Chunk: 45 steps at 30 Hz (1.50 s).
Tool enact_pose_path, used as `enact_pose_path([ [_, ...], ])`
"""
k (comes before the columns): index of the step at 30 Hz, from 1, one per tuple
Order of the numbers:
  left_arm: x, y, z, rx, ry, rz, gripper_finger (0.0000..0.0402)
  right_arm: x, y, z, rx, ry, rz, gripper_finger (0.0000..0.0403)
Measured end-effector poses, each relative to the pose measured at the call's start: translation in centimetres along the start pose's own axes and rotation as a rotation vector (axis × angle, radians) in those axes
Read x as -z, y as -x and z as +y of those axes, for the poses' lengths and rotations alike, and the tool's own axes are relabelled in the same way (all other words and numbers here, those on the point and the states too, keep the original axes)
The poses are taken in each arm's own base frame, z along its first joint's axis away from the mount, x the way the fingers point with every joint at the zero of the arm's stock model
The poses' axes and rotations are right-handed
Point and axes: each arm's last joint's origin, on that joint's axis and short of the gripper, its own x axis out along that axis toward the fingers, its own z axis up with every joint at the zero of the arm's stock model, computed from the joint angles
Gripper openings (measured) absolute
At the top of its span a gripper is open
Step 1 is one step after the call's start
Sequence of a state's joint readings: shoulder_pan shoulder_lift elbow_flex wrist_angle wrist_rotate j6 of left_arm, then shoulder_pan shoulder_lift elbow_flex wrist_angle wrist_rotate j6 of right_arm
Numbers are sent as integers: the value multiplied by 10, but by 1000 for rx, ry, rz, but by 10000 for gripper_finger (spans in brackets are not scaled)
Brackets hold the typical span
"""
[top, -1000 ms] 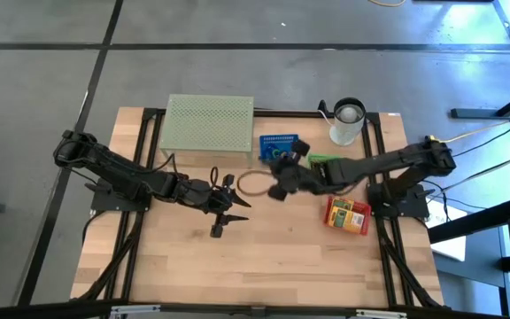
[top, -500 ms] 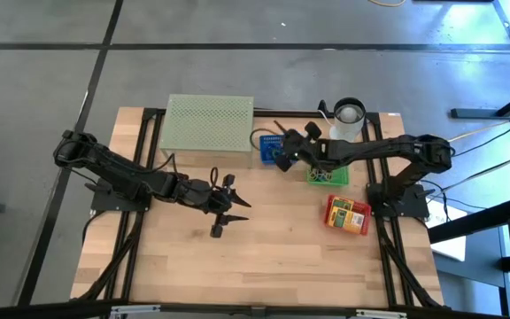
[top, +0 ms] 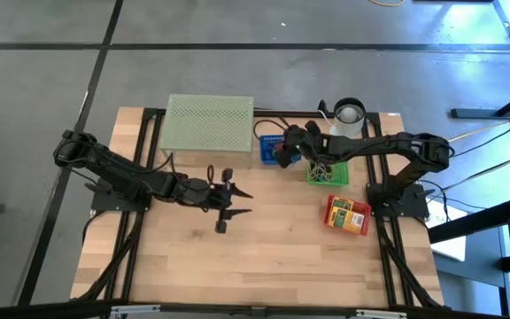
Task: Pick & Place Office Desk Supplies
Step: Put the blue bin on the shelf
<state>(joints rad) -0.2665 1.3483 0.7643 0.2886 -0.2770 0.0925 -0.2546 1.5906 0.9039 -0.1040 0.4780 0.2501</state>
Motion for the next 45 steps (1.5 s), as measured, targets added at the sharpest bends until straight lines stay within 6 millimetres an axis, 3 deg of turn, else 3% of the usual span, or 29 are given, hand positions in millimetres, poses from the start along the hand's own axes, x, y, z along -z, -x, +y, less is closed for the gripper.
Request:
enact_pose_path([
  [5, 0, 0, 3, -109, -47, 13, 169, -1, 2, -1, -1, 33, -5, 190],
  [9, 1, 0, 9, -217, -46, 27, 169, -8, 14, -1, -18, 43, -44, 210],
  [19, 4, -8, 47, -195, 124, 51, 169, -23, 82, 10, -115, 71, -215, 181],
  [23, -6, -16, 59, -214, 105, 138, 169, -16, 109, 22, -113, 109, -255, 168],
  [30, -26, -51, 60, -174, -61, 373, 169, 8, 138, 46, -29, 181, -275, 162],
  [37, -29, -68, 55, -154, -22, 607, 169, 22, 141, 46, -4, 282, -196, 162],
  [45, -52, -38, 36, -135, 47, 641, 168, 19, 121, 34, -252, 531, -32, 162],
])
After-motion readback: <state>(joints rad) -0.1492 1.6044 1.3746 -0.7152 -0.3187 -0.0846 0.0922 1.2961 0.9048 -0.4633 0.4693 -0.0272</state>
